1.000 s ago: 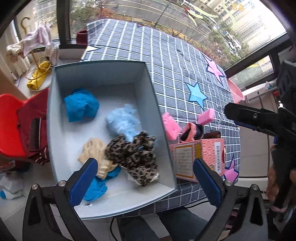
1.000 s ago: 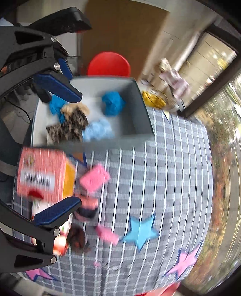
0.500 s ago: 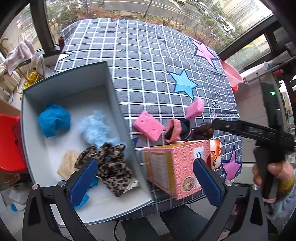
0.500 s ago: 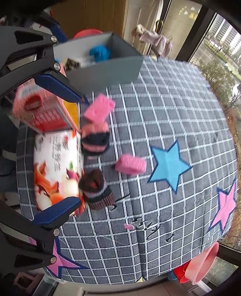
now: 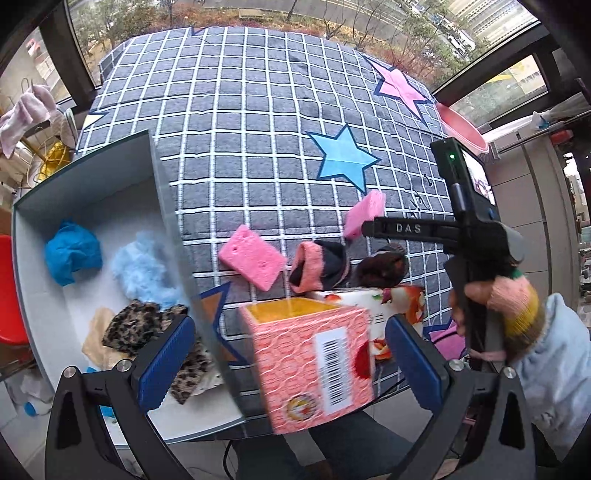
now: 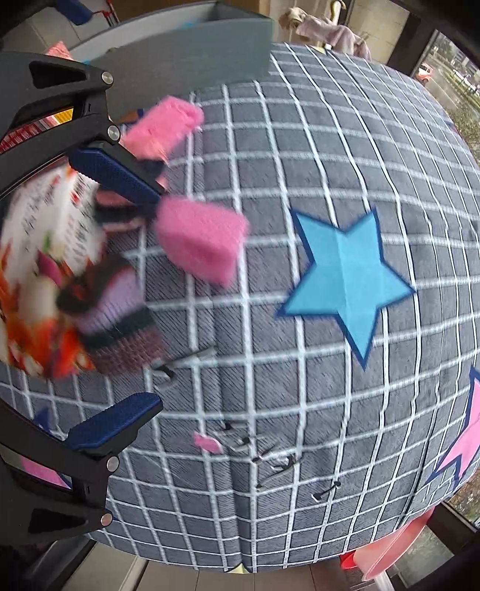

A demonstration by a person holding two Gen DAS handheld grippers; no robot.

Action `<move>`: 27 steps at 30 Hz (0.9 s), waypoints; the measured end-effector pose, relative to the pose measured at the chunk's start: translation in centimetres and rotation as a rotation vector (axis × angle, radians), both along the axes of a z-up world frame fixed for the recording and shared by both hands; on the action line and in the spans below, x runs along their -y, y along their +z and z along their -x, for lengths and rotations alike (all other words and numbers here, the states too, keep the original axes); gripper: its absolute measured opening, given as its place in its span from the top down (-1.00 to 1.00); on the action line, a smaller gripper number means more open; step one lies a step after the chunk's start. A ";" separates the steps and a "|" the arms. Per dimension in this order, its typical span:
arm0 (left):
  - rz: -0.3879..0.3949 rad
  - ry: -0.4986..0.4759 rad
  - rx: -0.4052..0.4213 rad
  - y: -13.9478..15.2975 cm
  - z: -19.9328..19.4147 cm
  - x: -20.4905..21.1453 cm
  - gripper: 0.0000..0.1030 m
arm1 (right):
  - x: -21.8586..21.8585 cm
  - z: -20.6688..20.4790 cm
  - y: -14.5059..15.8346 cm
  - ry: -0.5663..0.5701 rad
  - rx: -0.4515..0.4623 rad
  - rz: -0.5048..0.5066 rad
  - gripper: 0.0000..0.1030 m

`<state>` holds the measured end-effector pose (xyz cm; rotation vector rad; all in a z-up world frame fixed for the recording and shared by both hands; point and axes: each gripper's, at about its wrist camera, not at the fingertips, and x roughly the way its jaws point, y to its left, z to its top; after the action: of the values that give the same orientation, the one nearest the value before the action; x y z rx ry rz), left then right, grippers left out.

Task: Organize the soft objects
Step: 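Move both tools back to the pink sponges and knit hat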

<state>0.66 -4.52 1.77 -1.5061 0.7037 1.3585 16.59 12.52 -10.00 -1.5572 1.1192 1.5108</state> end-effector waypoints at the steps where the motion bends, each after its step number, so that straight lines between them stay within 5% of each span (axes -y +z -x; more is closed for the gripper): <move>1: 0.006 -0.002 0.002 -0.1 -0.4 -0.4 -0.99 | -0.5 -0.4 -0.1 -0.006 0.006 -0.004 -0.99; 8: 0.028 -0.024 0.015 -0.6 -2.6 -3.2 -0.99 | -4.6 -5.9 -0.6 -0.110 0.067 -0.045 -0.99; 12: 0.042 -0.018 0.038 -0.9 -3.4 -4.7 -0.99 | -4.5 -8.1 -0.5 -0.135 0.017 -0.018 -0.99; 20: 0.064 0.013 0.005 -1.1 -3.6 -7.2 -0.99 | 0.5 -5.7 -0.8 -0.008 -0.159 0.129 -0.99; 27: 0.084 0.002 -0.026 -1.4 -4.5 -9.3 -0.99 | 2.1 -2.2 -2.0 0.156 -0.030 0.096 -0.99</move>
<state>5.14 4.79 0.38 -1.5574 0.7840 1.3675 18.76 10.43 -12.03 -1.7266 1.1240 1.6081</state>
